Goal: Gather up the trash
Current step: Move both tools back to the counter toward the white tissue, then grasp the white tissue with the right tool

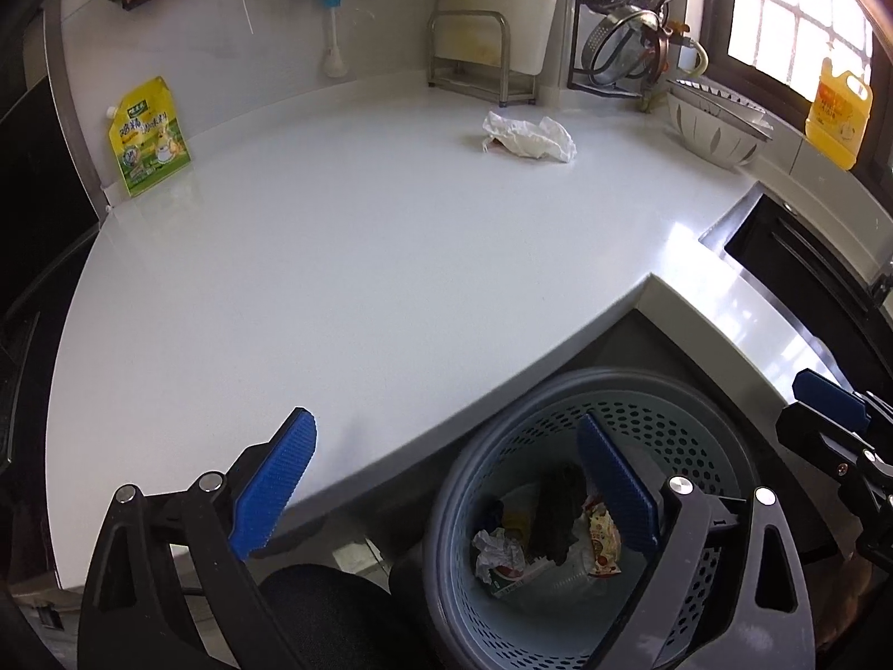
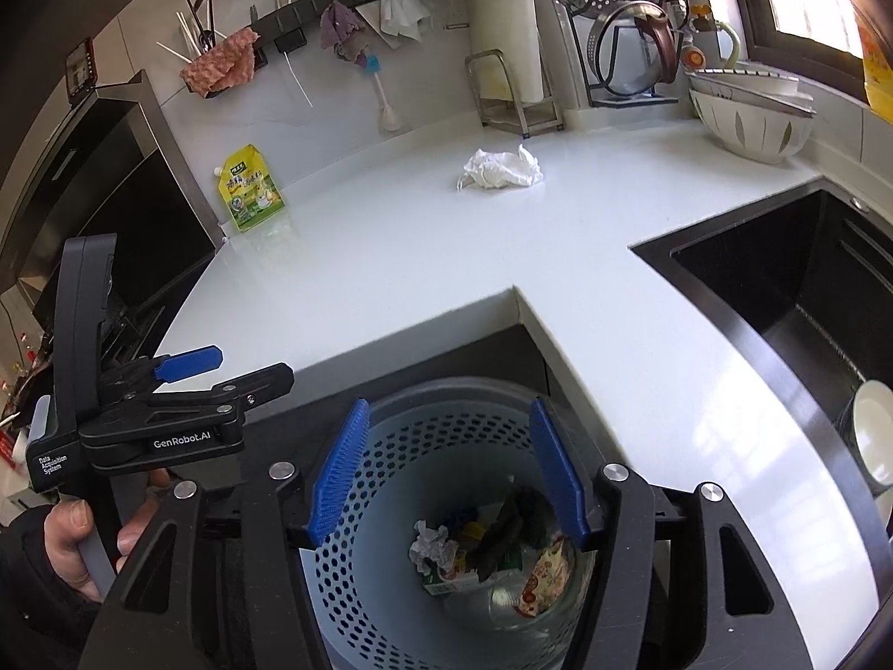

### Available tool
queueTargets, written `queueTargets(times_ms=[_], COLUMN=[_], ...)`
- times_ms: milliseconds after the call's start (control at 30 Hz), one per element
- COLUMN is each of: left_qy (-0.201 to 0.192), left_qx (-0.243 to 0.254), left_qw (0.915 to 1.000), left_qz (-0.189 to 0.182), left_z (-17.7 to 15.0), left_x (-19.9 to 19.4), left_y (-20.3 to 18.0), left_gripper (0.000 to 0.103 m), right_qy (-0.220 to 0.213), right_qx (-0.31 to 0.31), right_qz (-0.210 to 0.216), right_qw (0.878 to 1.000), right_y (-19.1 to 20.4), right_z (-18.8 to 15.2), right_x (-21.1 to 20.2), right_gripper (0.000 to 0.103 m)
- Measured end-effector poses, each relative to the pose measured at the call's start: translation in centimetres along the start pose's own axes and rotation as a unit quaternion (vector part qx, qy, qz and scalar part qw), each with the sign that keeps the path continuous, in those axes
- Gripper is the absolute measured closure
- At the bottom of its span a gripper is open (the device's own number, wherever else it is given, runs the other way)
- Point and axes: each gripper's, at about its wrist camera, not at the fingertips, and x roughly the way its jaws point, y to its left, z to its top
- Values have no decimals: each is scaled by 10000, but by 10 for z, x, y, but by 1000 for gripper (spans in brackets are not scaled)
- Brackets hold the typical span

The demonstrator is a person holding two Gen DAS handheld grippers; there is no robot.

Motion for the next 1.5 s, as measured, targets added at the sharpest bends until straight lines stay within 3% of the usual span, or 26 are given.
queueTargets(times_ms=[300,500,733,1000,1400,1433,1500], left_qy=[-511,-815,-832,-671,-521,-527,-540], left_qx=[-162,-227,-322,-468,-579,-561,-529], left_qw=[9984,9959,9955,9955,9962,9962,9963], left_qz=[193,333,327,481,393,404,420], left_z=[74,124,166,185,181,180,180], left_x=[20,48,94,140,147,147,147], left_y=[19,23,28,39,42,40,38], left_gripper=[7,7,6,6,6,6,6], right_qy=[-360,-377,-277,-52,548,568,614], right_qx=[-255,-429,-544,-357,-430,-459,-529], right_qz=[-28,-236,-306,-283,-703,-764,-803], right_qw=[9990,9981,9977,9989,9951,9944,9935], right_y=[-1,-8,-26,-45,-46,-46,-44], right_z=[79,130,174,203,217,217,218], right_x=[32,73,132,191,251,254,257], right_gripper=[36,35,35,35,35,36,53])
